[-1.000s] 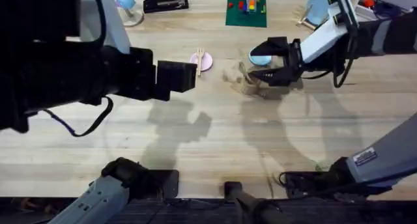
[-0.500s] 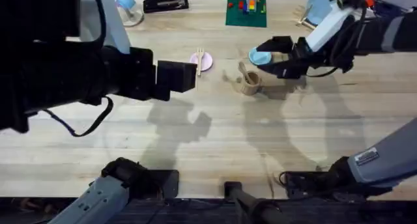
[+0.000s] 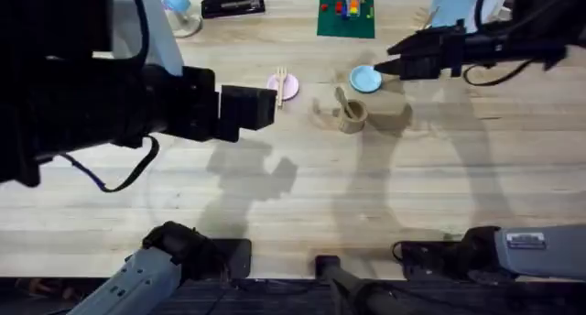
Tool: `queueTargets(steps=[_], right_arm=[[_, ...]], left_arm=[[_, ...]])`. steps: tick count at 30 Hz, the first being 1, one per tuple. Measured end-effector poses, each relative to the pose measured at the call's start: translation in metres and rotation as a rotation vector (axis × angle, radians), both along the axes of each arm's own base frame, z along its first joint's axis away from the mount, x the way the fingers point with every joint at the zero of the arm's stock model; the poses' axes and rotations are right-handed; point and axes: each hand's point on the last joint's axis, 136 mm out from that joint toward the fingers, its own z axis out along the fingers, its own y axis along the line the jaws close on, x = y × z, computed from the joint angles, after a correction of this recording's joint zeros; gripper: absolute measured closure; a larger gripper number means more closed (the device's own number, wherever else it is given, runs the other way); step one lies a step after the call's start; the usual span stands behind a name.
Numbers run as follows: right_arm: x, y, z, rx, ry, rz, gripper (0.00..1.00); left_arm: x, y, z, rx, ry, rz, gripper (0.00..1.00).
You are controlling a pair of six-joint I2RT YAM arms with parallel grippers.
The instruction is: Pick up a utensil and set it on the pink plate, then put the other utensil in the container.
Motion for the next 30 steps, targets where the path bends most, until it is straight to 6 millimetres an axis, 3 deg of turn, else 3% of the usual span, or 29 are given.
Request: queueTargets(steps=[9, 17, 23, 30], right_arm=[[-0.050, -0.020, 0.034, -0.210, 0.025, -0.134, 0.007], [-0.106, -0.048, 0.029, -0.422, 0.146, -0.248, 0.007], [-0.125, -0.067, 0.036, -0.512, 0.158, -0.380, 0.007], [-0.134, -0.073, 0.051, -0.511, 0.111, -0.467, 0.008]], left_arm=[[0.000, 0.000, 0.000, 0.000, 0.000, 0.000, 0.006], [0.000, 0.000, 0.000, 0.000, 0.000, 0.000, 0.006], [0.000, 0.000, 0.000, 0.000, 0.000, 0.000, 0.005], [0.000, 0.000, 0.000, 0.000, 0.000, 0.000, 0.006]])
